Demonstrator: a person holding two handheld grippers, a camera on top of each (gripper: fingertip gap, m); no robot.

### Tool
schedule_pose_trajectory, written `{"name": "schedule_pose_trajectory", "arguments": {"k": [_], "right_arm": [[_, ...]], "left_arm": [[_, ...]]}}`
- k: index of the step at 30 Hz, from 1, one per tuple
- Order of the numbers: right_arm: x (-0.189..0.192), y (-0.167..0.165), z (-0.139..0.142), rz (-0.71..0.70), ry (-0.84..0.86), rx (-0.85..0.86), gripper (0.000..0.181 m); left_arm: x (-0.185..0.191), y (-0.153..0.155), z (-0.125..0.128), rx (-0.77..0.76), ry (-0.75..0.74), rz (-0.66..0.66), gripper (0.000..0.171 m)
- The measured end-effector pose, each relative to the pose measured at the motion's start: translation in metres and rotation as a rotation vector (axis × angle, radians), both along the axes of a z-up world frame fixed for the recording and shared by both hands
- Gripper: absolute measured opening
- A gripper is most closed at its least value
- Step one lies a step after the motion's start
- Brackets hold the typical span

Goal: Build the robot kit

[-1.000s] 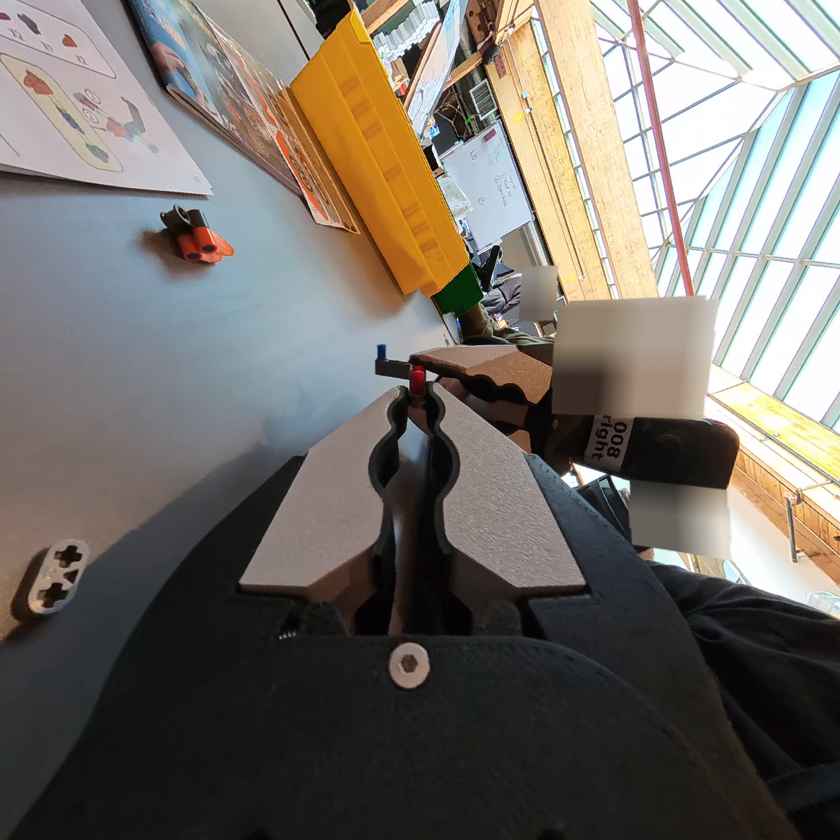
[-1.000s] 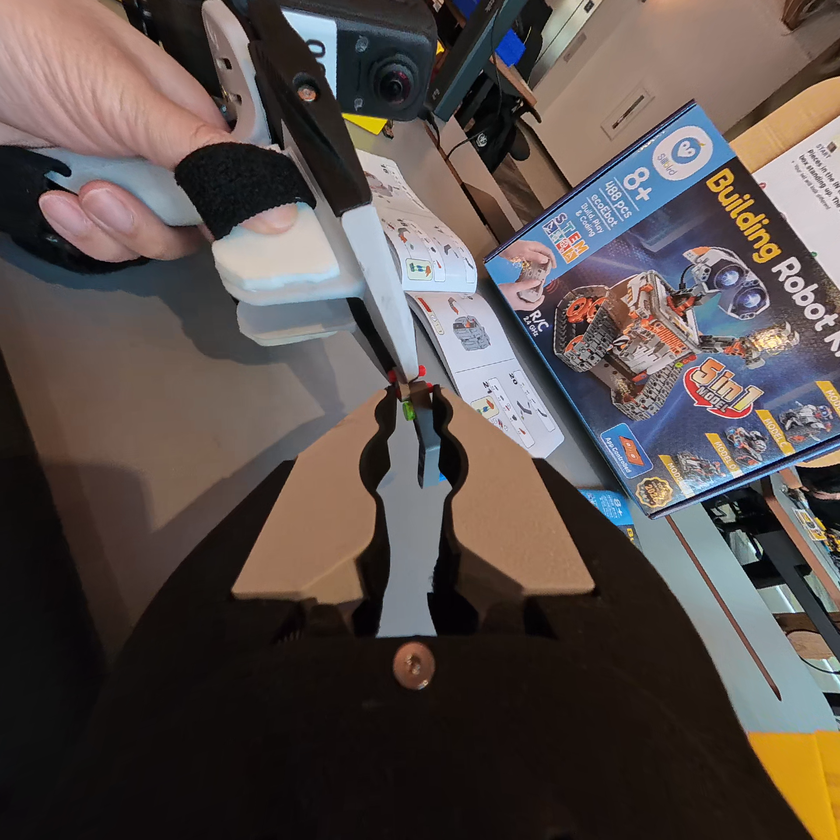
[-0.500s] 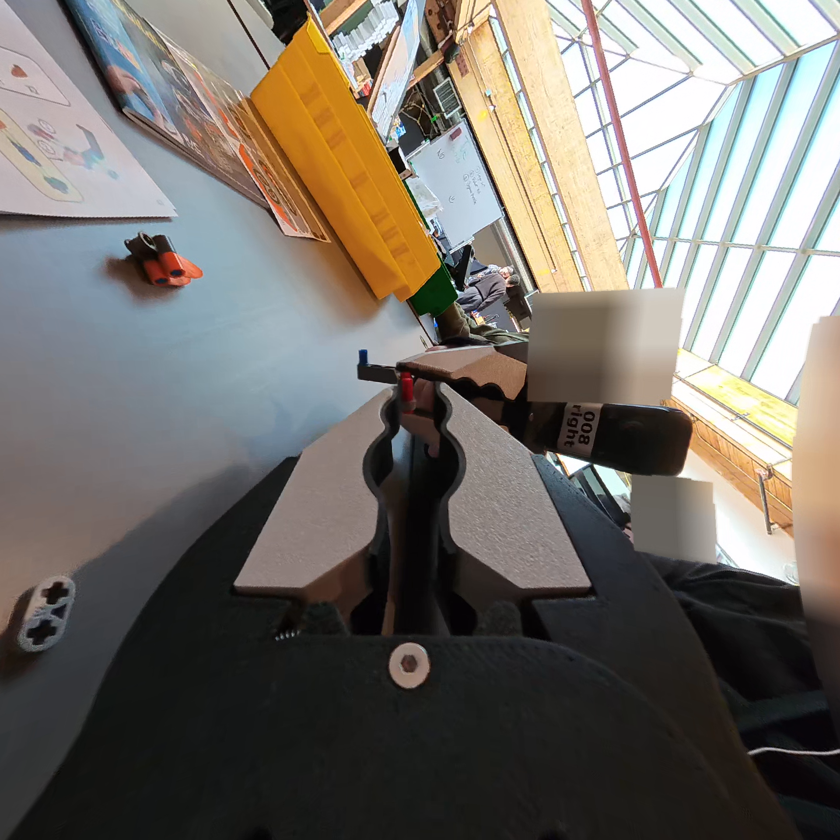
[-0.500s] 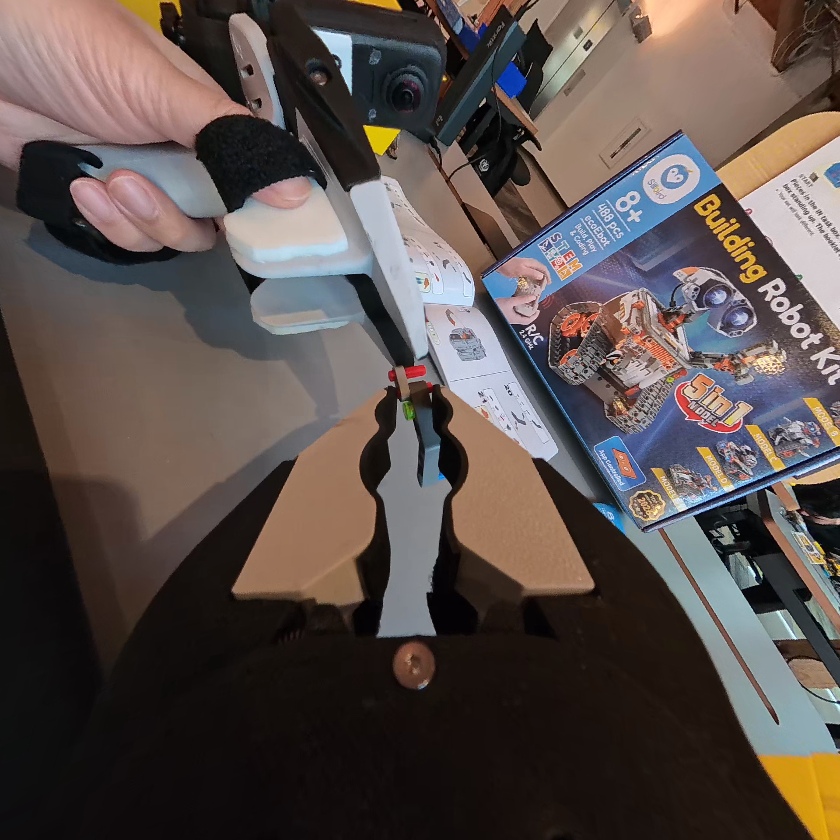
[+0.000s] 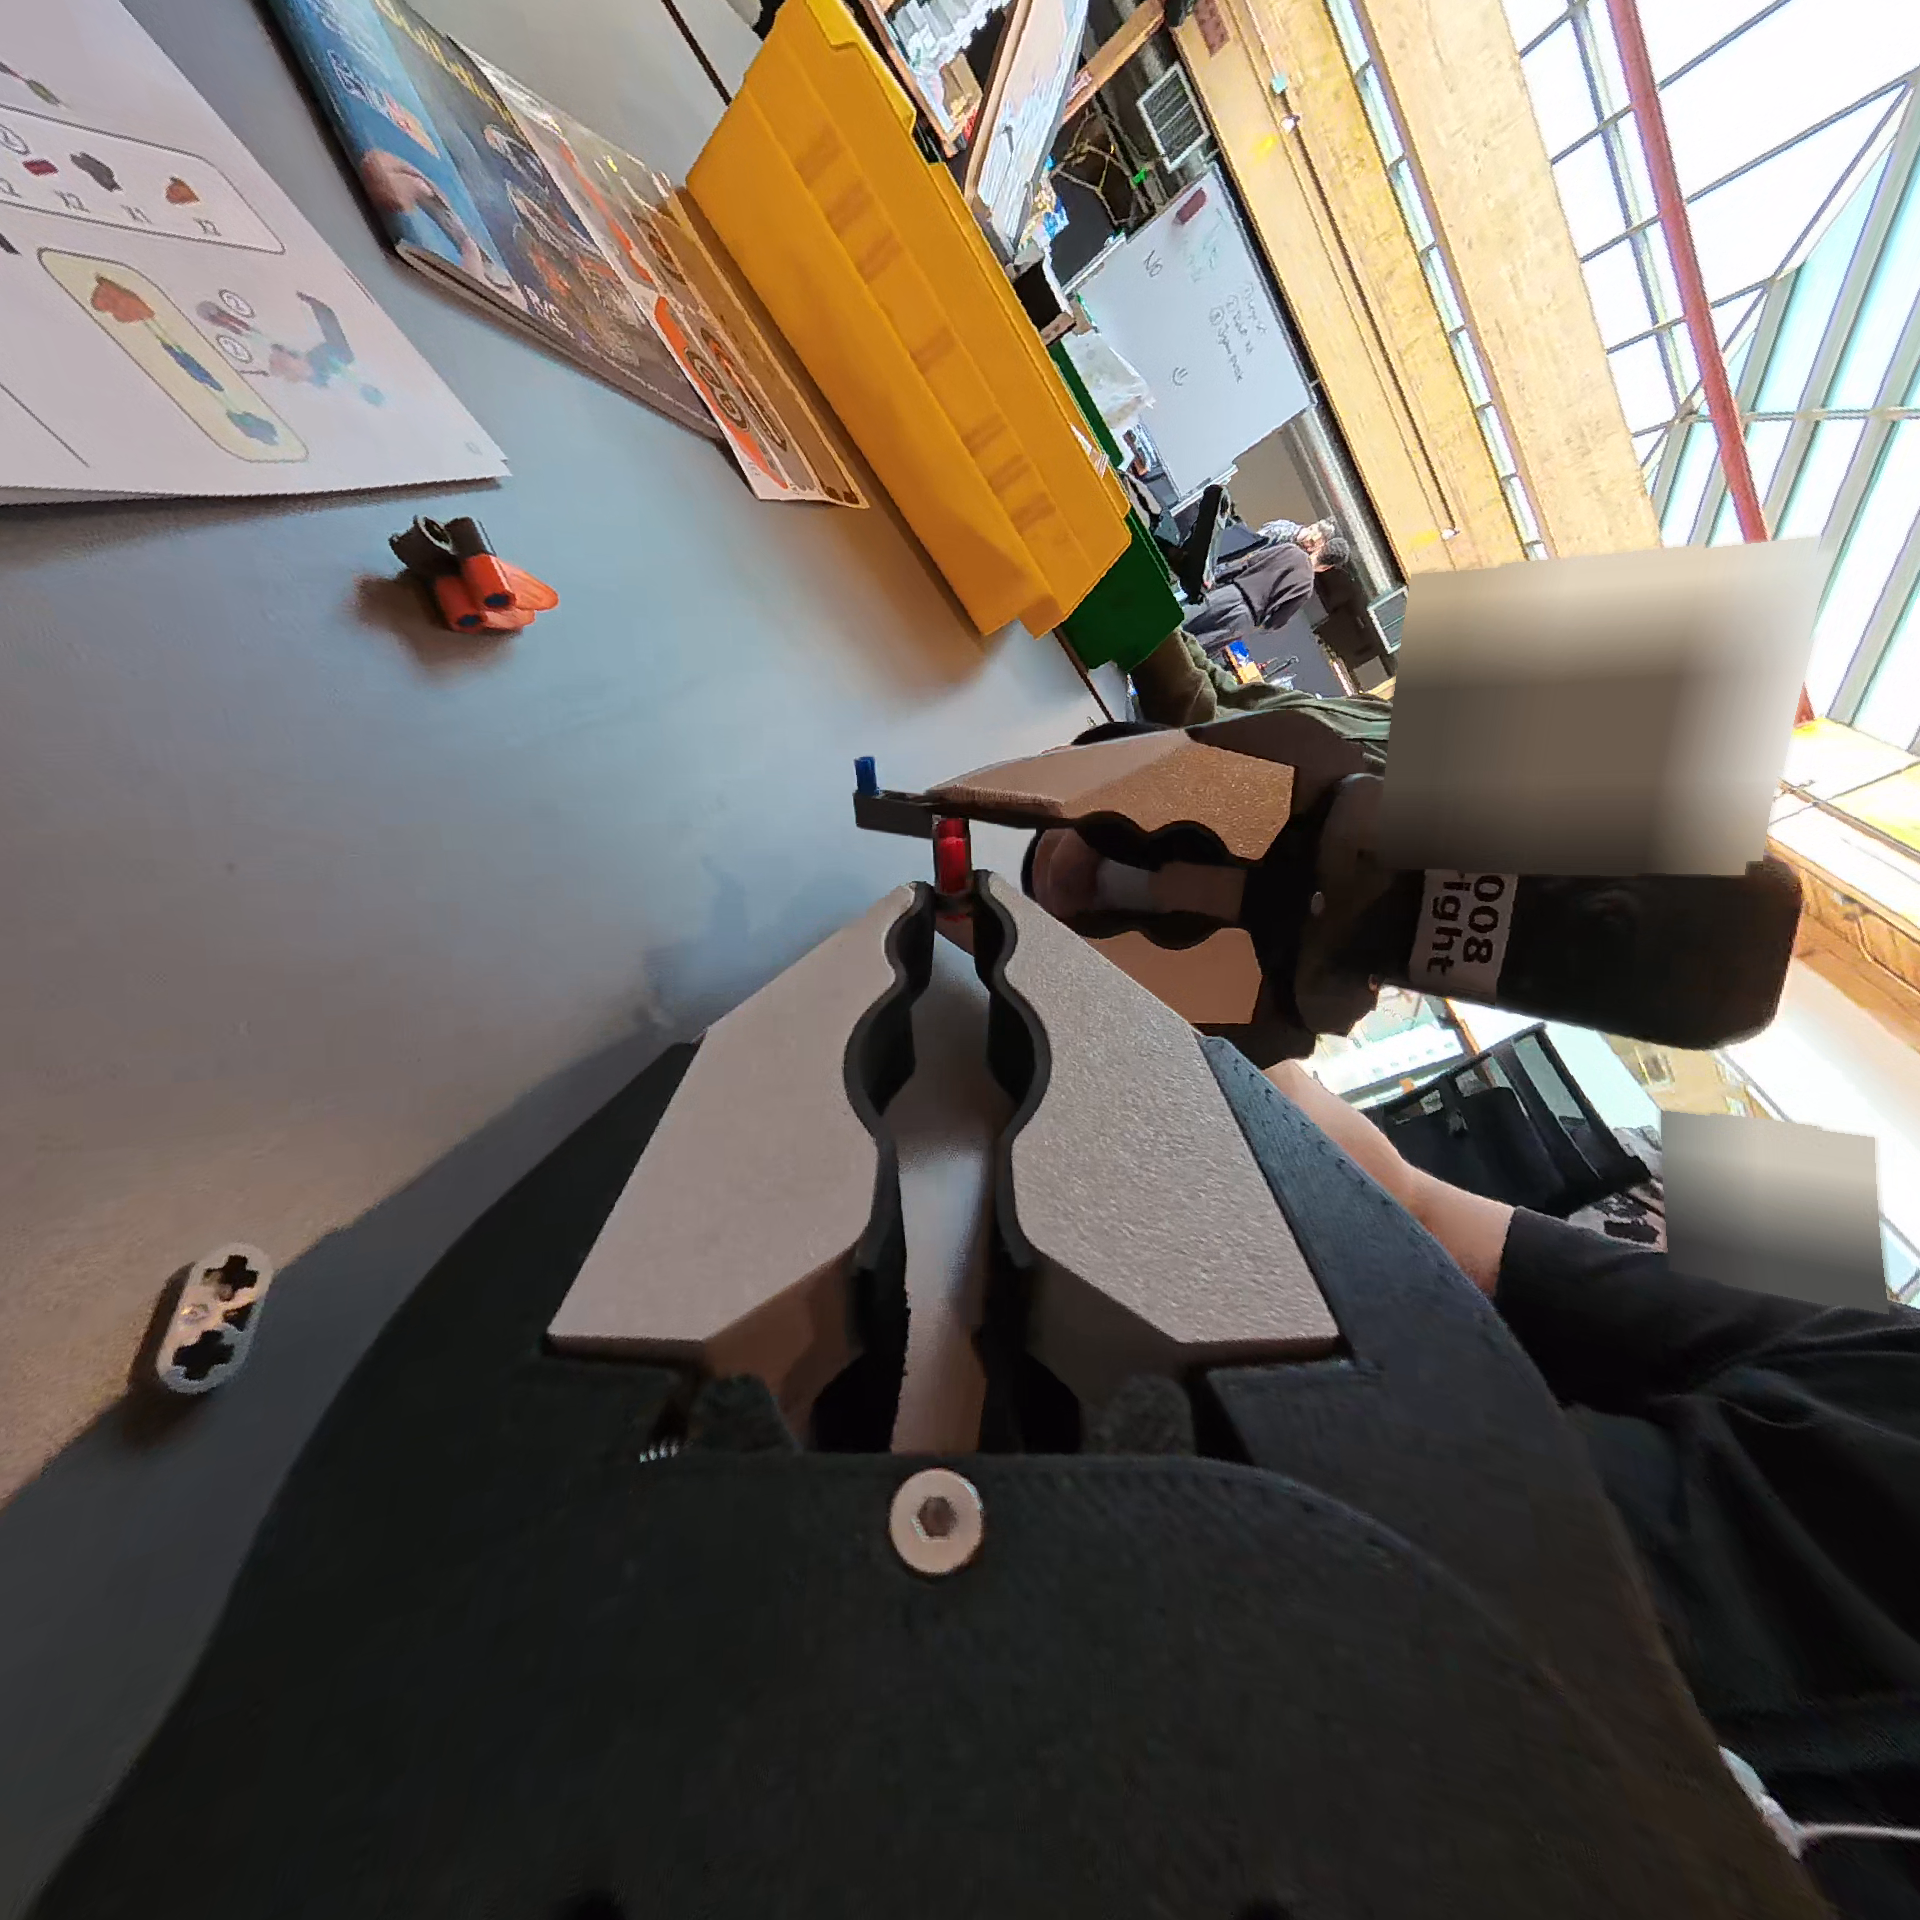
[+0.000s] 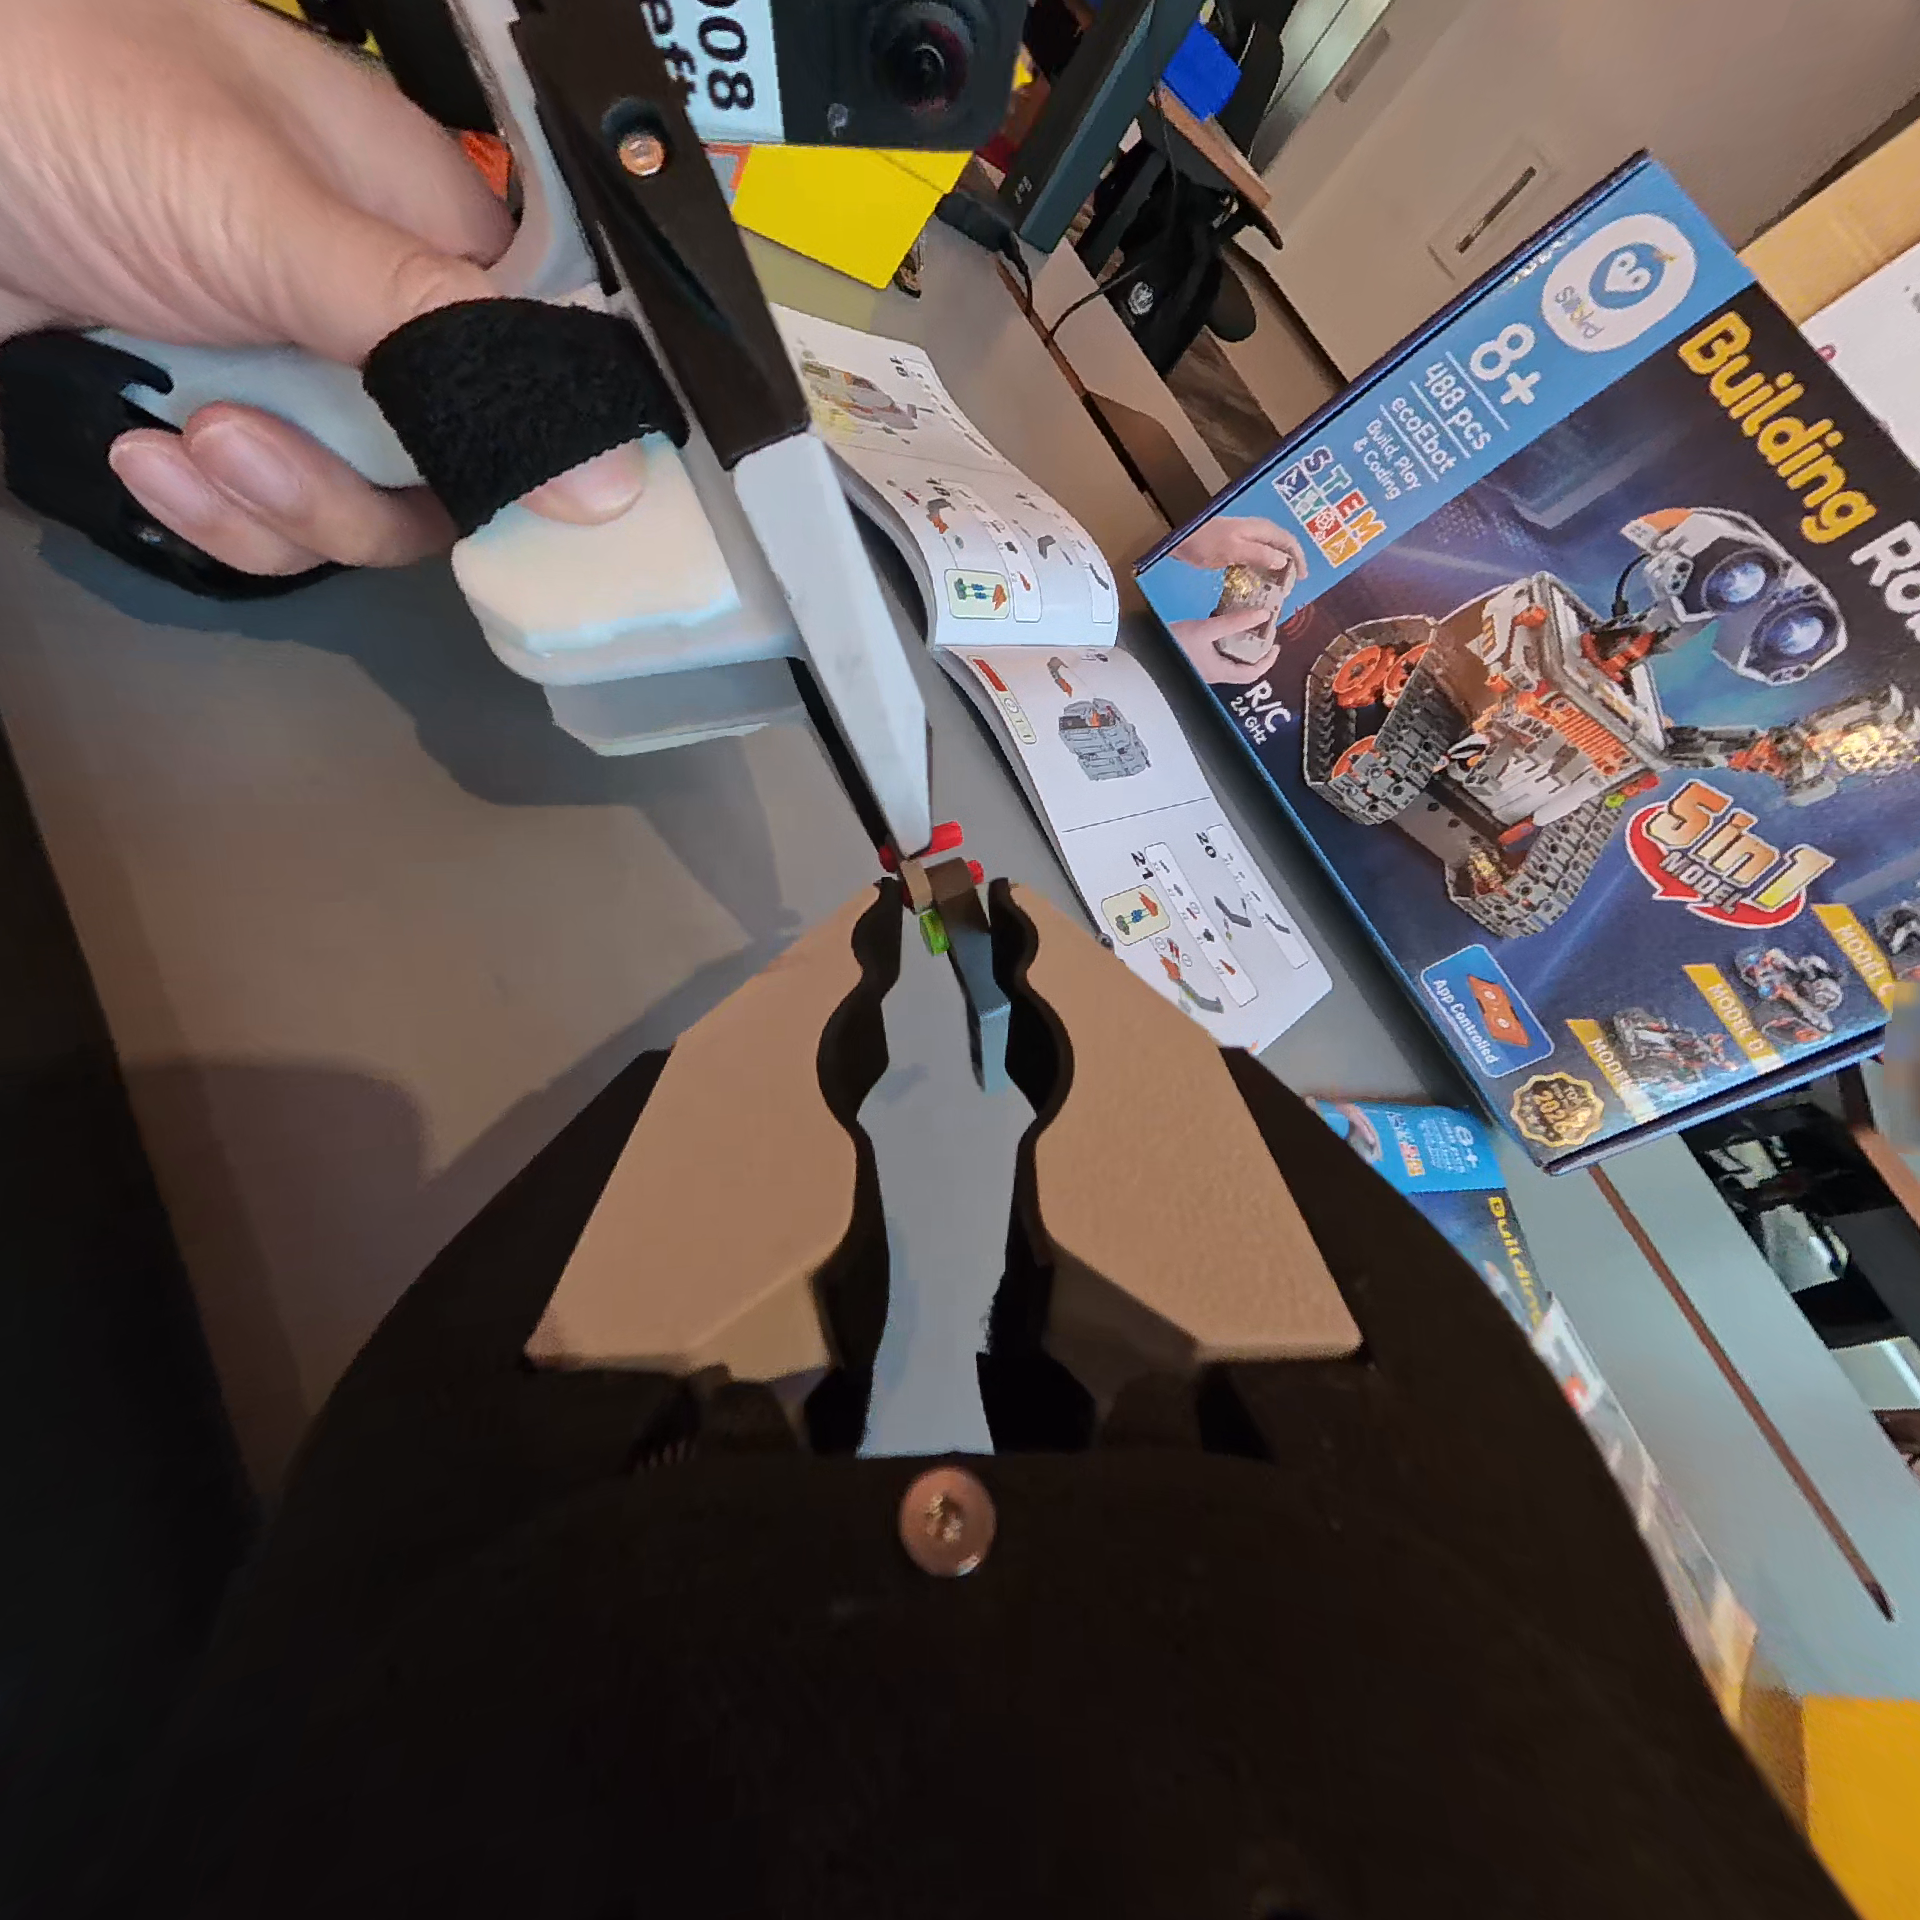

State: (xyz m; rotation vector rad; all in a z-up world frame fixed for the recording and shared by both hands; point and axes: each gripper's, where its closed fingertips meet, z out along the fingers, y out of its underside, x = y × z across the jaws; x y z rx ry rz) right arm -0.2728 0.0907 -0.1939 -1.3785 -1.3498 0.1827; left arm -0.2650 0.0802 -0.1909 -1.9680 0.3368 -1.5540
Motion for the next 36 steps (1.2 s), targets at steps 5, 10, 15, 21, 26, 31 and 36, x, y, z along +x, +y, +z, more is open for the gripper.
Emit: {"name": "schedule_pose_trajectory", "arguments": {"k": [5, 10, 15, 21, 26, 31, 36], "right_arm": [[0.0, -0.002, -0.002, 0.005, 0.007, -0.046, 0.015], [0.001, -0.004, -0.005, -0.015, -0.042, -0.041, 0.014], [0.003, -0.003, -0.01, -0.02, -0.086, -0.007, 0.013], [0.004, -0.002, -0.016, -0.023, -0.096, -0.049, 0.012], [0.005, -0.003, -0.019, -0.029, -0.097, -0.079, 0.012], [0.005, -0.003, -0.021, -0.036, -0.099, -0.108, 0.012], [0.006, -0.003, -0.022, -0.039, -0.101, -0.112, 0.012]], "left_arm": [[0.0, -0.001, 0.0, 0.018, 0.022, 0.003, 0.005], [0.0, -0.003, -0.001, 0.026, 0.037, 0.003, 0.005], [0.002, -0.002, -0.005, 0.029, 0.059, 0.007, 0.005], [0.003, -0.002, -0.011, 0.038, 0.094, 0.008, 0.005], [0.004, -0.002, -0.013, 0.031, 0.089, 0.01, 0.005], [0.004, -0.001, -0.016, 0.034, 0.103, 0.012, 0.005], [0.004, -0.001, -0.016, 0.035, 0.105, 0.011, 0.005]]}}
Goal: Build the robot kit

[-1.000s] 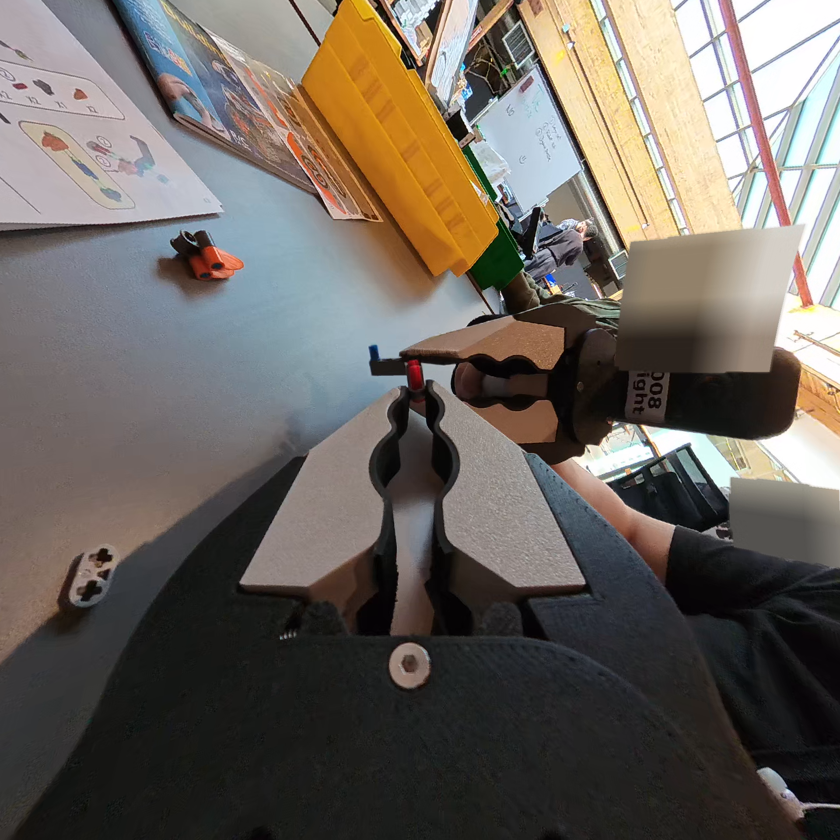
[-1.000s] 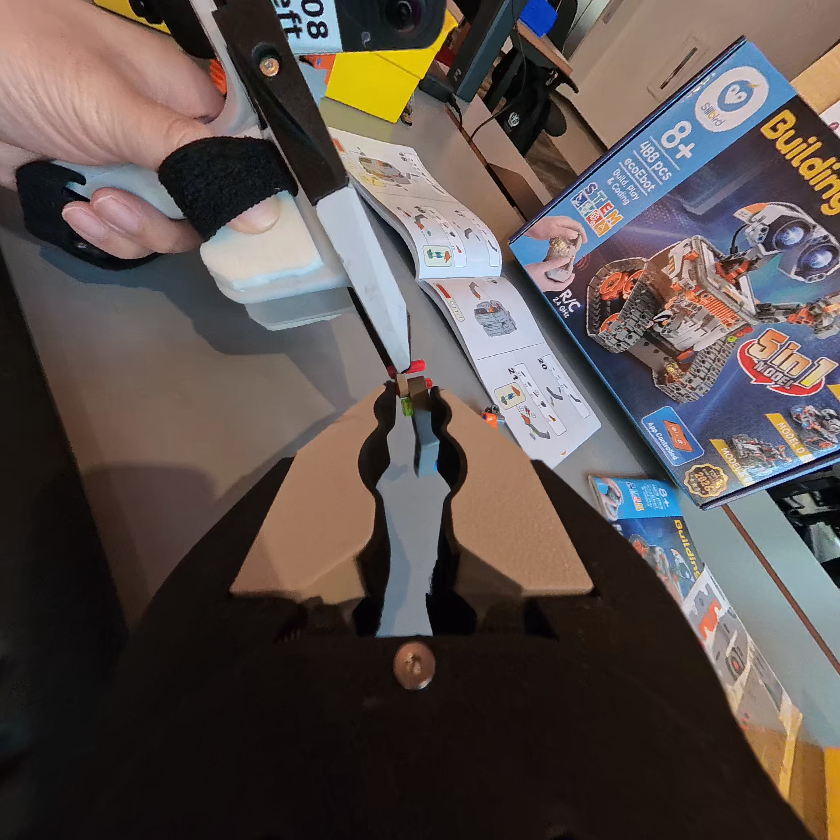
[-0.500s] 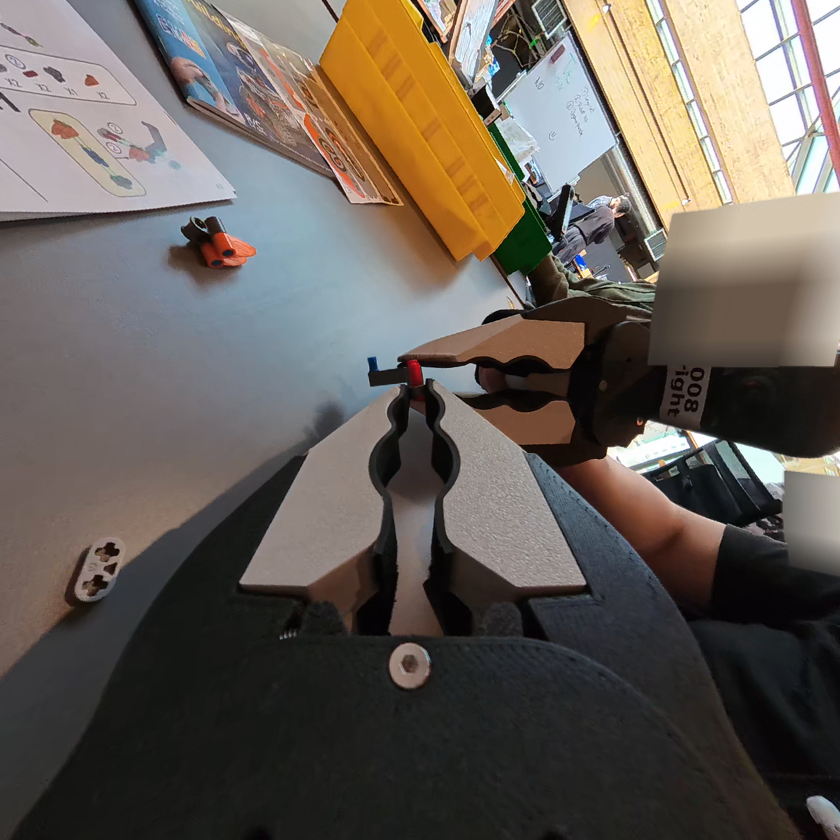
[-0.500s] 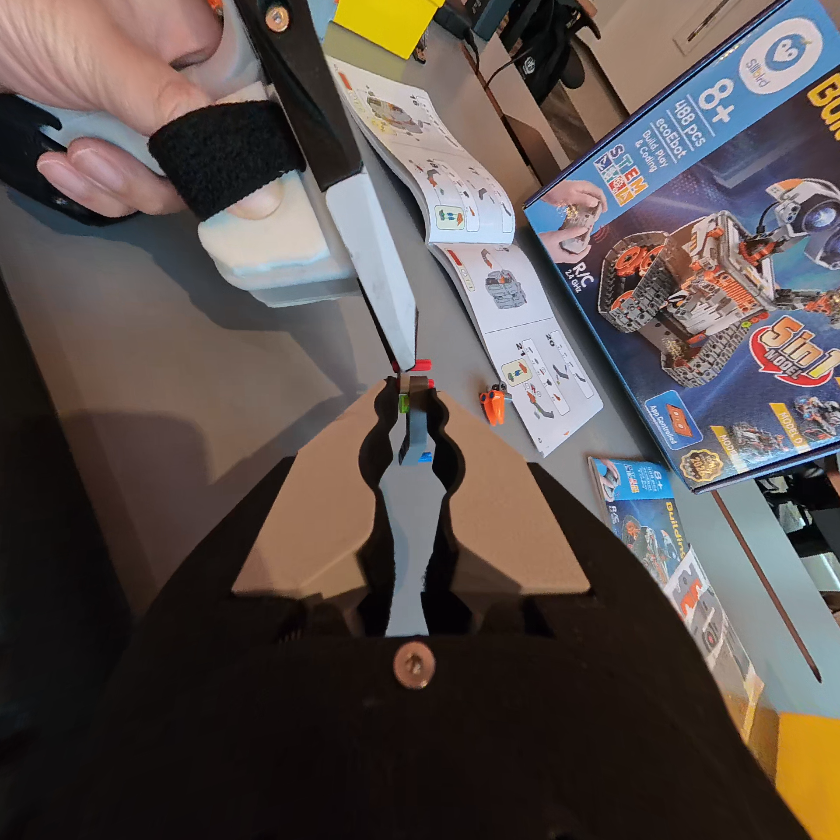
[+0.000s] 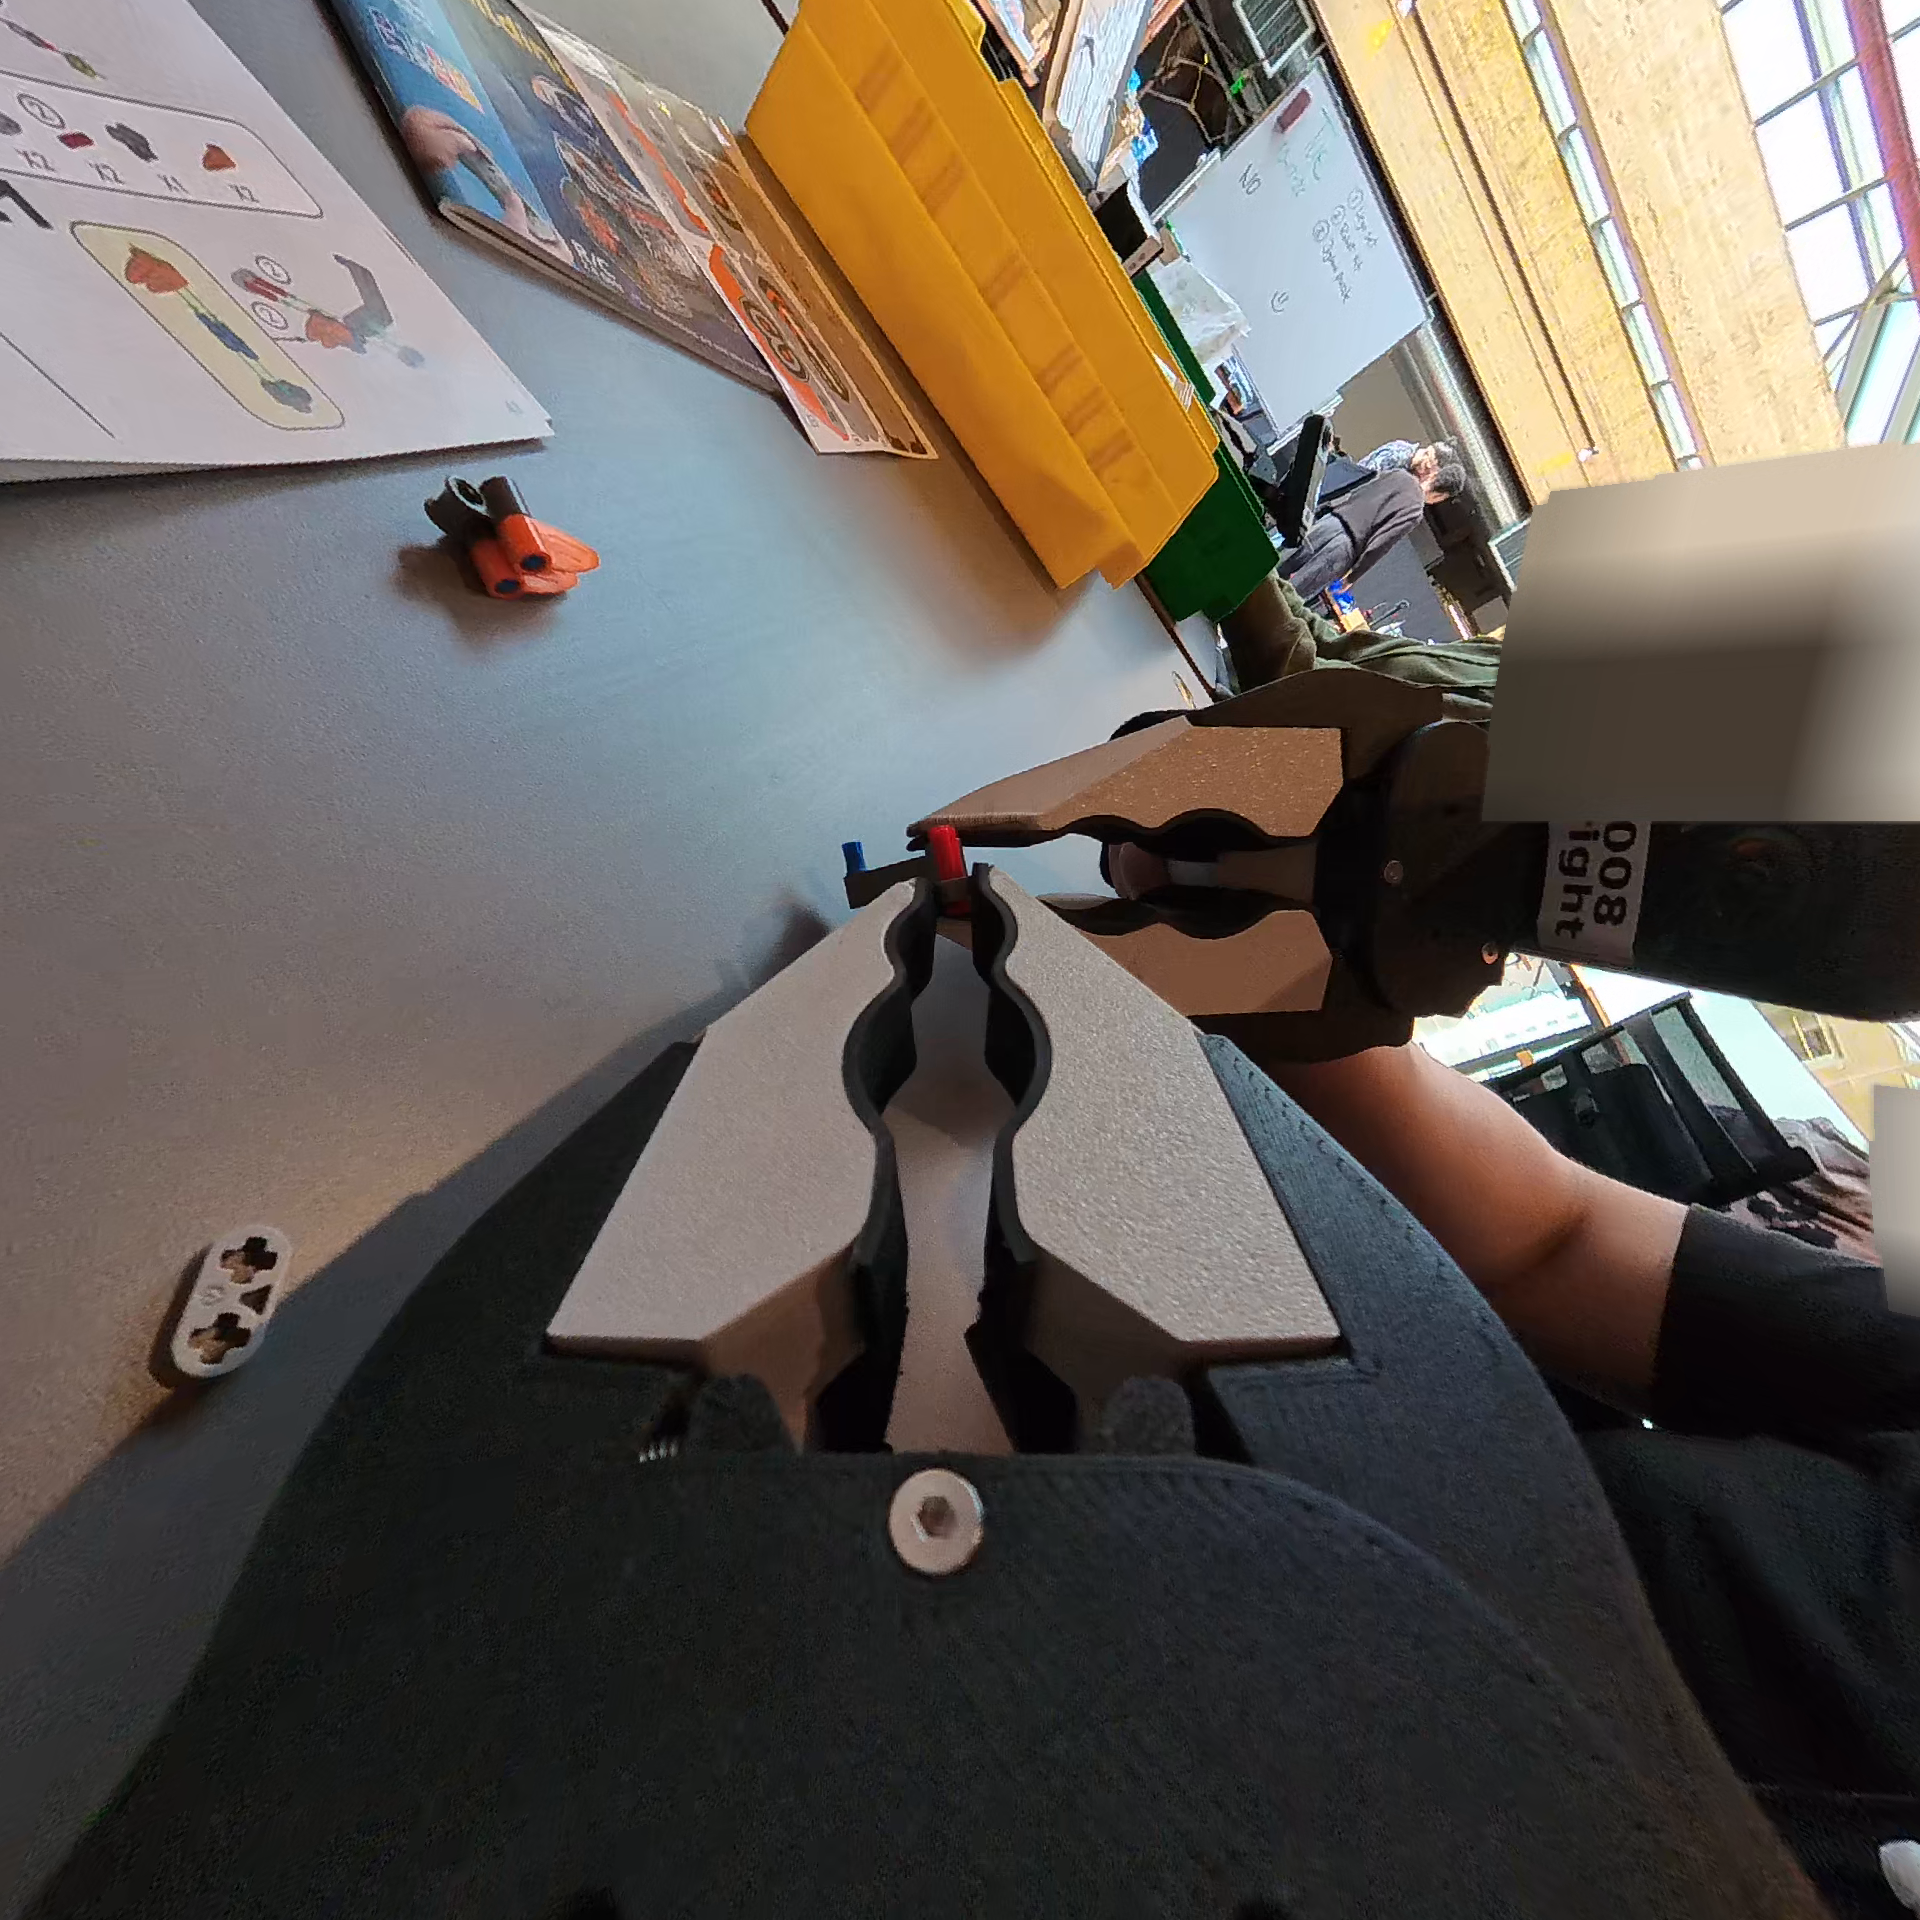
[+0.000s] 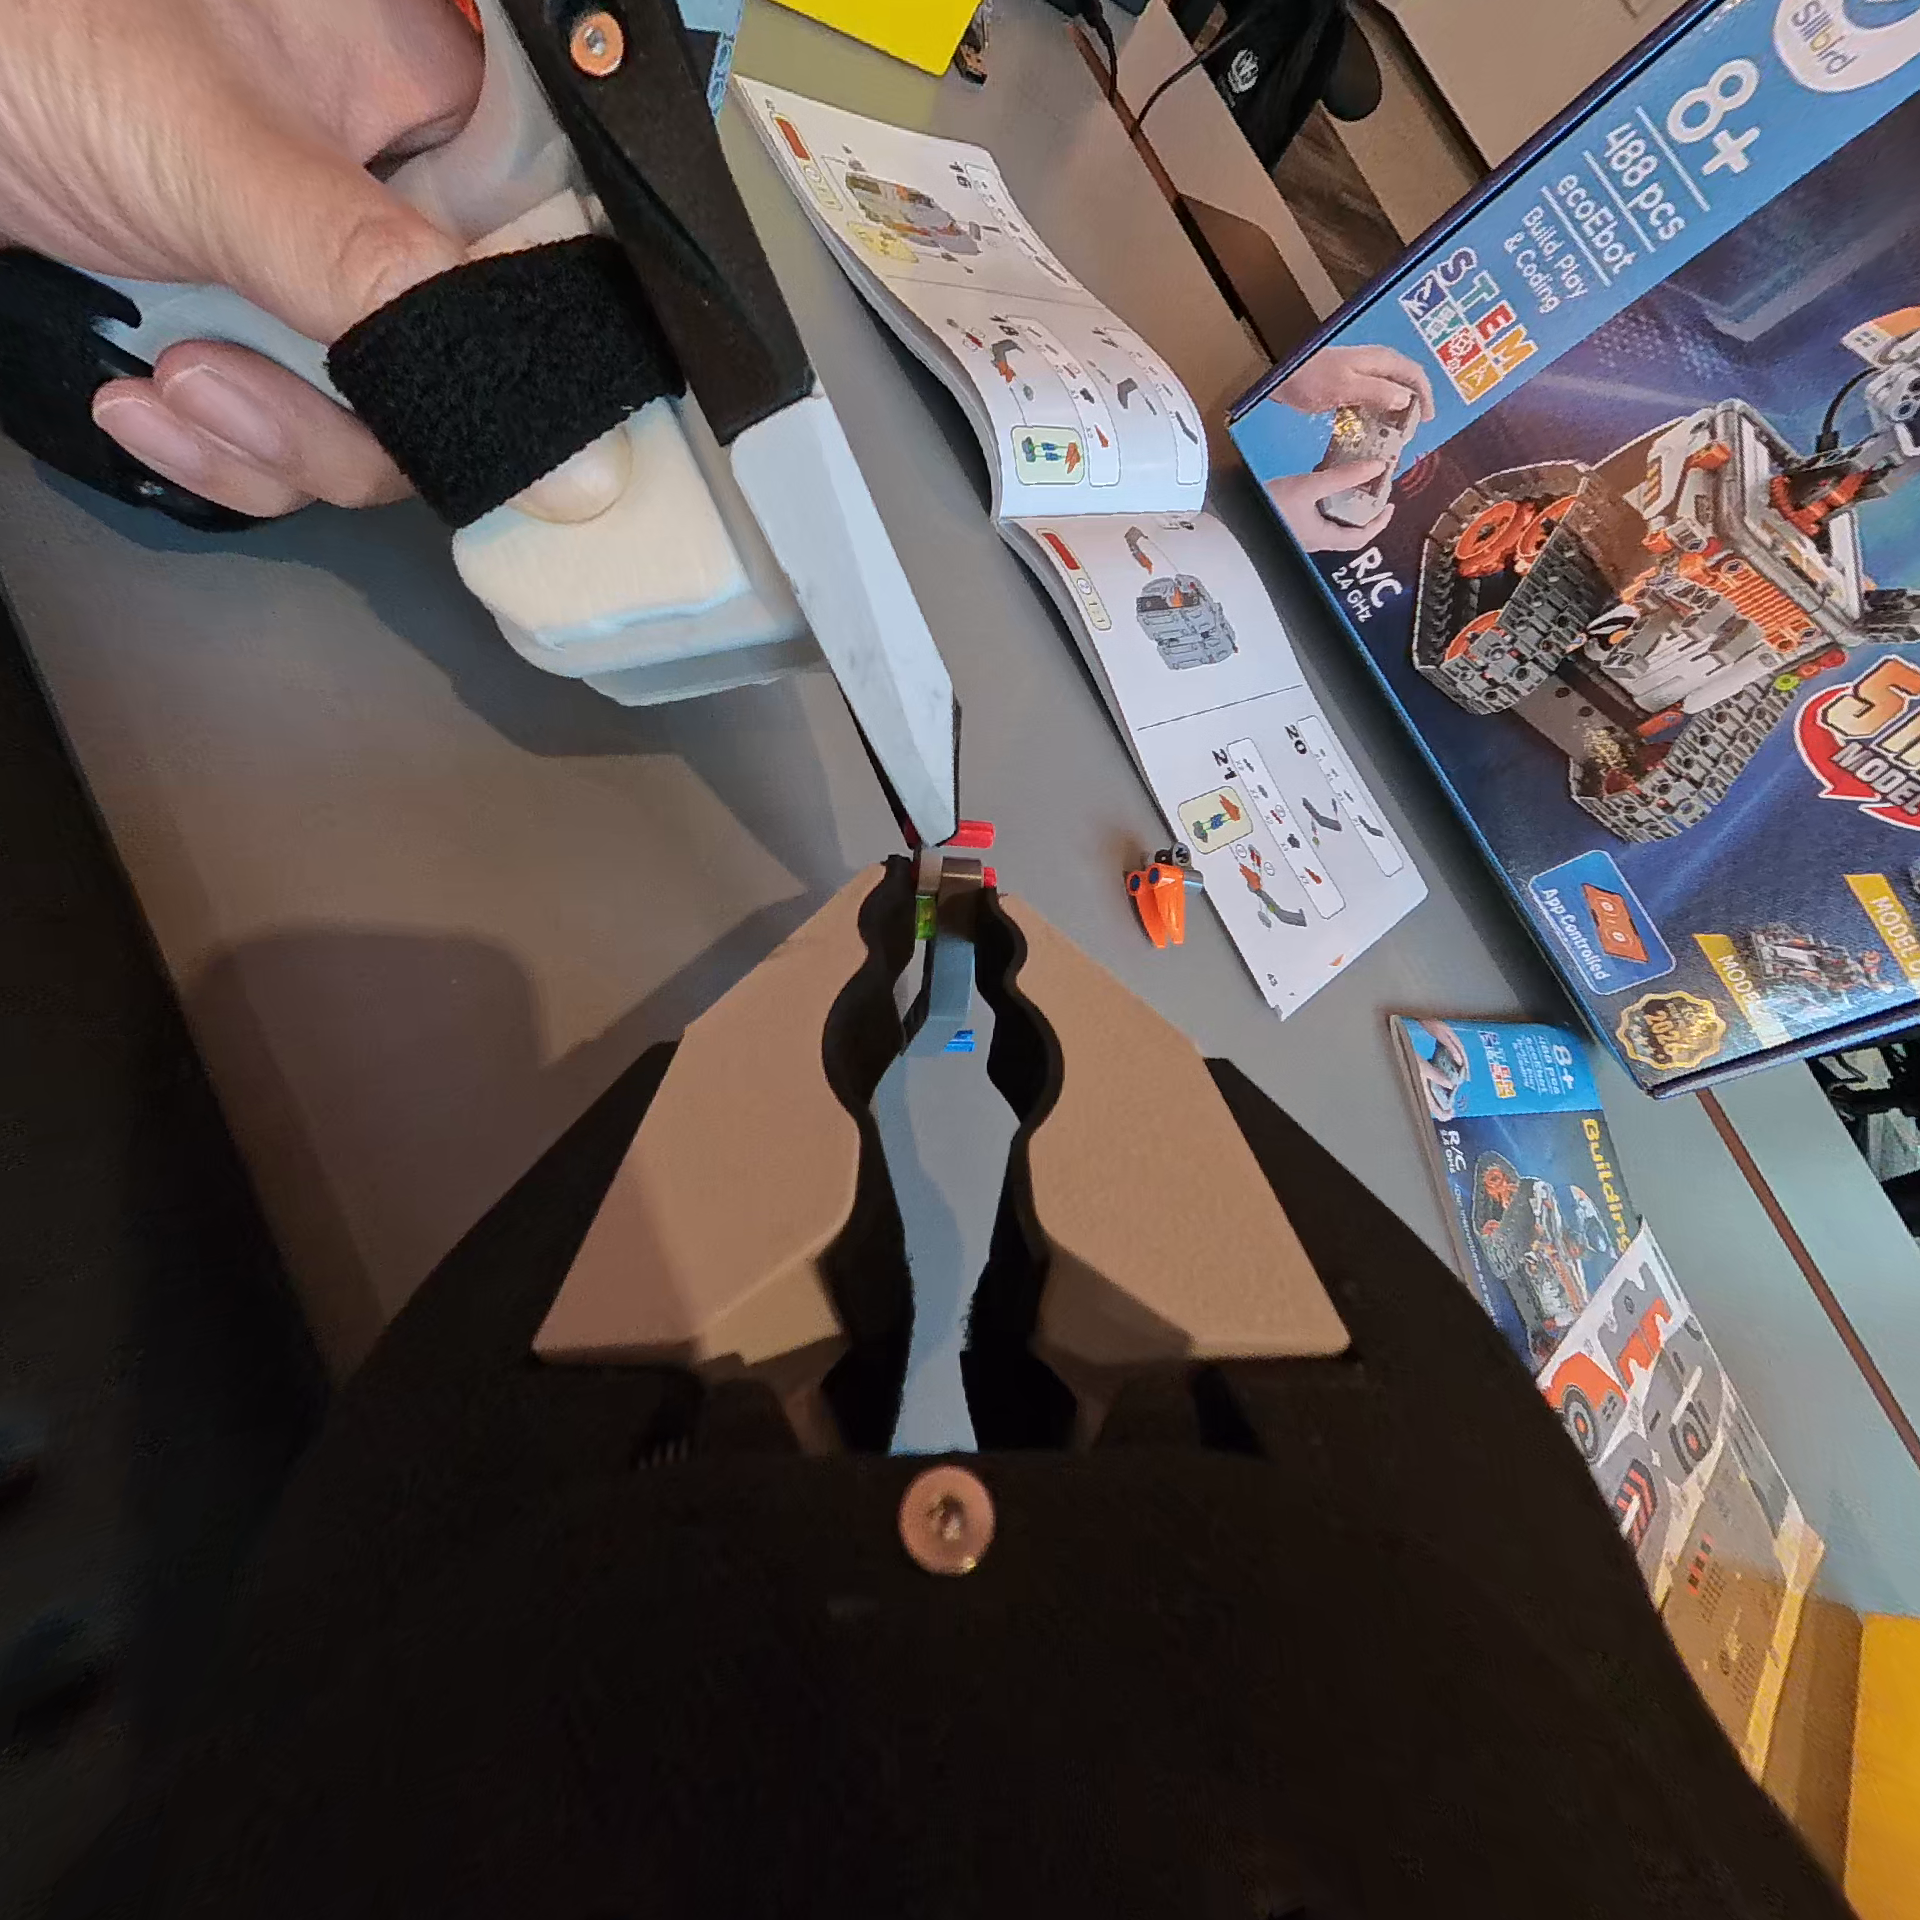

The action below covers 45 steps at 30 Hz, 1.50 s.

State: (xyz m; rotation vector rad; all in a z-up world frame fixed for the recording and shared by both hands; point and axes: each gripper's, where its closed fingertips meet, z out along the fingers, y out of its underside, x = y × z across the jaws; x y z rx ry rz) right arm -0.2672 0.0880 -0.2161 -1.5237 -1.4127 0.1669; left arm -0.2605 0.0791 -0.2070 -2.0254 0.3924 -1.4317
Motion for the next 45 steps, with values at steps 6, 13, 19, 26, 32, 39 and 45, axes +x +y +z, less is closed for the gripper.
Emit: {"name": "schedule_pose_trajectory", "arguments": {"k": [6, 13, 19, 26, 32, 39, 45], "right_arm": [[-0.001, 0.002, 0.004, -0.006, 0.015, 0.022, 0.012], [-0.006, 0.005, 0.009, 0.032, 0.112, 0.015, 0.014], [0.002, 0.011, 0.004, 0.042, 0.089, -0.002, 0.011], [0.0, 0.0, 0.015, 0.074, 0.107, 0.068, 0.01], [0.01, 0.012, 0.029, -0.023, 0.282, -0.061, 0.009], [-0.006, 0.006, 0.036, -0.049, 0.395, -0.162, 0.009], [-0.014, 0.01, 0.023, -0.187, 0.405, -0.268, 0.009]], "left_arm": [[-0.001, 0.001, 0.002, 0.001, -0.019, 0.005, 0.006], [-0.005, 0.004, 0.007, 0.088, 0.053, 0.014, 0.005], [-0.009, 0.001, 0.012, 0.204, 0.141, 0.026, 0.005], [-0.004, -0.004, 0.024, 0.176, 0.009, -0.025, 0.005], [-0.01, 0.001, 0.035, 0.185, -0.06, 0.022, 0.017], [-0.001, 0.002, 0.038, 0.261, -0.018, 0.036, 0.021], [-0.01, 0.006, 0.041, 0.229, -0.062, 0.065, 0.012]]}}
